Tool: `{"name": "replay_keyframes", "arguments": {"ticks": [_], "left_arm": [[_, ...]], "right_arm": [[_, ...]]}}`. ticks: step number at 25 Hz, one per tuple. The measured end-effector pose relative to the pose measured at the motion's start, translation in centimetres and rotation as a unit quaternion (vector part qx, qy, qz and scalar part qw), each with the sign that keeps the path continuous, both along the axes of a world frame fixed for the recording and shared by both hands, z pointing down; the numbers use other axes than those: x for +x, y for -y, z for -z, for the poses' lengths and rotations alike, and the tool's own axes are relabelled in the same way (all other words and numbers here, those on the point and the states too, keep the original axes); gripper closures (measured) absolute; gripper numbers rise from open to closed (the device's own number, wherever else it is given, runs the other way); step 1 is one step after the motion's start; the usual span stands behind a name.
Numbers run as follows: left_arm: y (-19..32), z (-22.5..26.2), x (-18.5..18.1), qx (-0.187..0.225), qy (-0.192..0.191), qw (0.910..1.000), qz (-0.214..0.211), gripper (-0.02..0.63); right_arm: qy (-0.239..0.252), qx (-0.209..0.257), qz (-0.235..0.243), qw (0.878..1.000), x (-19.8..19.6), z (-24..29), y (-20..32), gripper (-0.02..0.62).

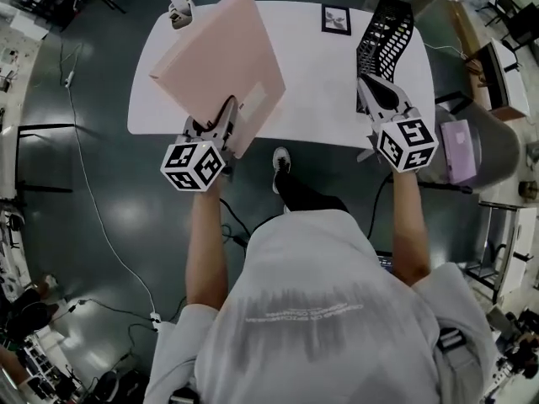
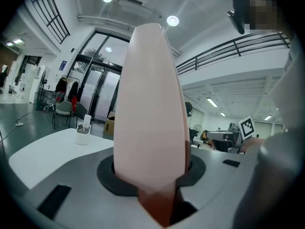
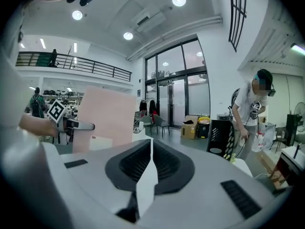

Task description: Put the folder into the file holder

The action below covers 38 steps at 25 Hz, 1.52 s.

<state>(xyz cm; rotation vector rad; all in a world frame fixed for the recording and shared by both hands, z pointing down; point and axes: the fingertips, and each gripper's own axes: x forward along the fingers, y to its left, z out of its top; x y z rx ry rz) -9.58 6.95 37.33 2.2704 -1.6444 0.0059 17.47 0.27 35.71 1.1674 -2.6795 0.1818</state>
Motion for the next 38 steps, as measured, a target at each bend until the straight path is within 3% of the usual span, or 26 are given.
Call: {"name": "replay_keyframes", "arguments": {"ticks": [3, 7, 16, 27, 38], "left_arm": [[-2.6, 0.2, 3.5, -0.003, -0.003, 1.0000, 0.002, 0.446], [-4.9, 0.7, 7.6, -0.007, 0.019, 0.9997, -0.013, 0.446], [-6.5, 1.9, 13.9, -0.008, 0.033, 0.9994, 0.003, 0.446], [-1.8, 4.1, 25.9, 0.016, 0.057, 0.9949, 0.081, 0.446], [3.8, 4.3, 32.6, 0.032, 0.075, 0.9858, 0.147, 0.446]], "right_arm": [[-0.021, -0.004, -0.001, 1.000, 3.1, 0.3, -3.1, 0.558], [-0.028, -0.013, -0.014, 0.999, 6.6, 0.7, -5.1, 0.558], [-0.038, -0.009, 0.012, 0.999, 10.6, 0.8, -5.0, 0.558], [-0.031, -0.009, 0.071, 0.997, 20.2, -0.6, 2.0, 0.558], [-0.011, -0.011, 0.118, 0.993, 26.0, -1.0, 7.7, 0.558]]}}
